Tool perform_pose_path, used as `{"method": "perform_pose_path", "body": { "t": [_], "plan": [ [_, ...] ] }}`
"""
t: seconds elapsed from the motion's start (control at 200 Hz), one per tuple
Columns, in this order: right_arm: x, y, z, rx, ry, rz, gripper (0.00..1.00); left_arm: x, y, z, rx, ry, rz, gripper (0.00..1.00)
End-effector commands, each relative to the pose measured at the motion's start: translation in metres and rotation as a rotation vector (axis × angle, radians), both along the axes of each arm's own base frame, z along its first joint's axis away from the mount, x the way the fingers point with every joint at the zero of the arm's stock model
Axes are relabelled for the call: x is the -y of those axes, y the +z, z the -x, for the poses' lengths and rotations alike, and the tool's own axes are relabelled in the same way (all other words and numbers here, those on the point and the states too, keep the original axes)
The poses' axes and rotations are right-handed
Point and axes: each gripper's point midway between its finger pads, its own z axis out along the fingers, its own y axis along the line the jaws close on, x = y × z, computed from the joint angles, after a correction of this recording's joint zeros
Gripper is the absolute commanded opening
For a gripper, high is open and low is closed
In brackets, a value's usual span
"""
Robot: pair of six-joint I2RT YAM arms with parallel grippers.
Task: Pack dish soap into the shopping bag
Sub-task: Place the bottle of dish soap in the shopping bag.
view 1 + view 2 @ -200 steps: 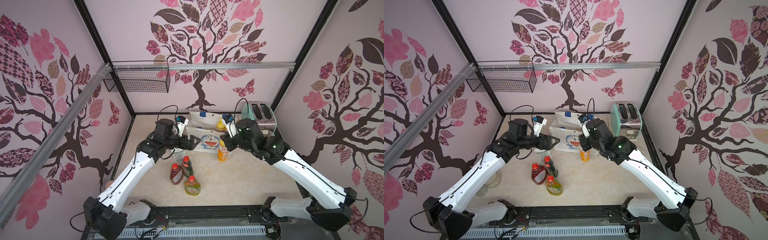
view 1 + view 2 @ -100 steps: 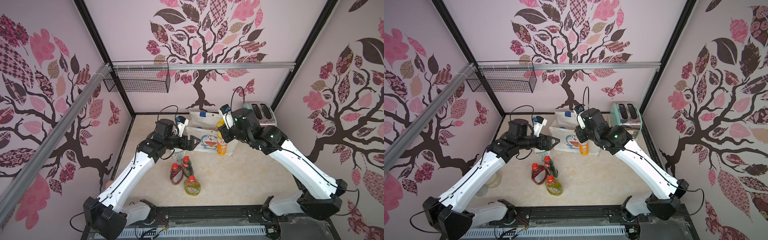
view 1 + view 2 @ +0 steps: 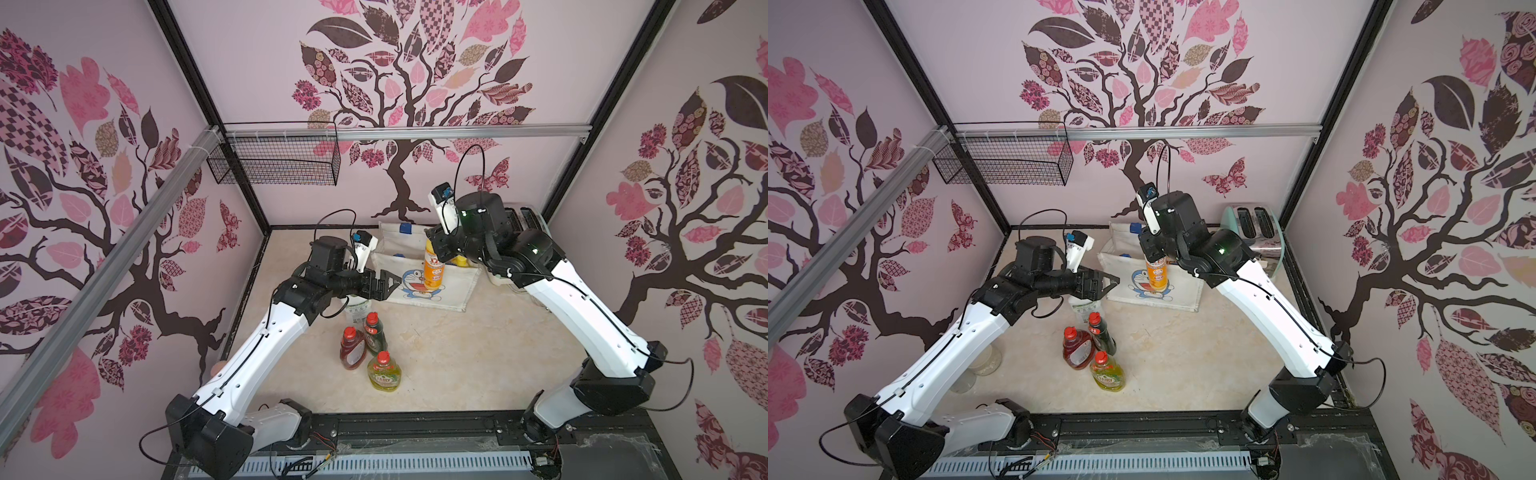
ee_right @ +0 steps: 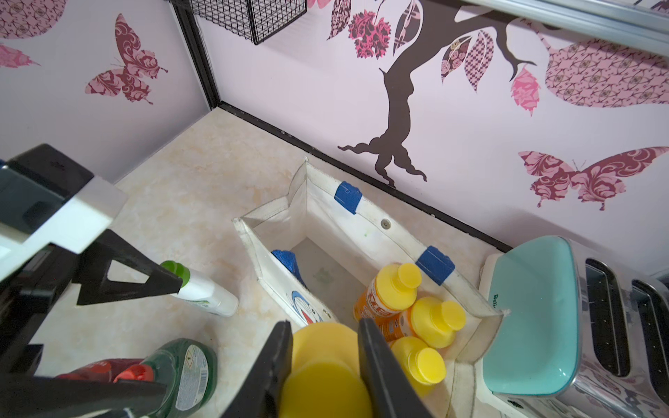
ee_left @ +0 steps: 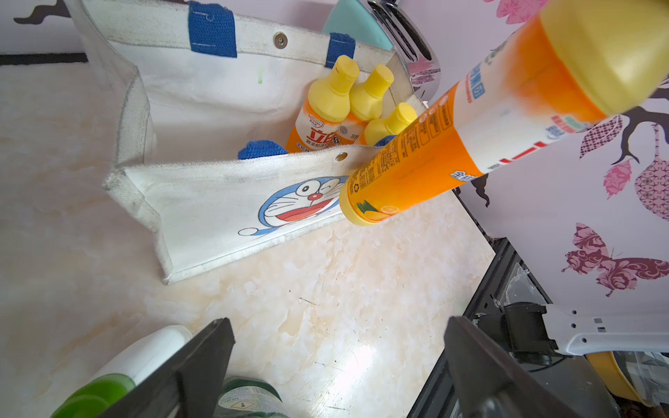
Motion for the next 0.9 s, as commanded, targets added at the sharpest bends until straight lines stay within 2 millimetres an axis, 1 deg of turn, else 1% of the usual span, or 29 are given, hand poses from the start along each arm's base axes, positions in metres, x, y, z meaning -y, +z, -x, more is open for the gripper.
{"method": "perform_pose_path", "body": {
  "t": [0.0, 0.055, 0.08, 0.09, 0.11, 0.45, 0.555, 0.895],
  "plan": [
    [0.003, 0.053, -0.006, 0.133, -0.012, -0.076, 0.0, 0.001, 0.014, 0.001, 0.042, -0.017, 0.005, 0.97],
    [0.003, 0.057, -0.01, 0.138, -0.017, -0.074, 0.0, 0.001, 0.012, 0.001, 0.041, -0.015, 0.002, 0.97],
    [0.001, 0.052, -0.013, 0.126, -0.017, -0.061, 0.0, 0.001, 0.013, 0.001, 0.042, -0.015, 0.003, 0.97],
    [0.003, 0.059, -0.012, 0.138, -0.018, -0.072, 0.0, 0.001, 0.012, 0.001, 0.04, -0.015, 0.002, 0.97],
    [0.003, 0.063, -0.013, 0.144, -0.019, -0.076, 0.0, 0.001, 0.011, 0.0, 0.036, -0.013, 0.002, 0.97],
    [0.014, 0.096, -0.026, 0.211, -0.053, -0.11, 0.0, 0.0, 0.01, 0.001, 0.043, -0.017, -0.007, 0.97],
    [0.018, 0.1, -0.032, 0.227, -0.064, -0.116, 0.0, 0.0, 0.009, 0.002, 0.041, -0.018, -0.01, 0.97],
    [0.029, 0.113, -0.039, 0.261, -0.09, -0.138, 0.0, -0.002, 0.011, 0.004, 0.046, -0.015, -0.009, 0.97]
  ]
}}
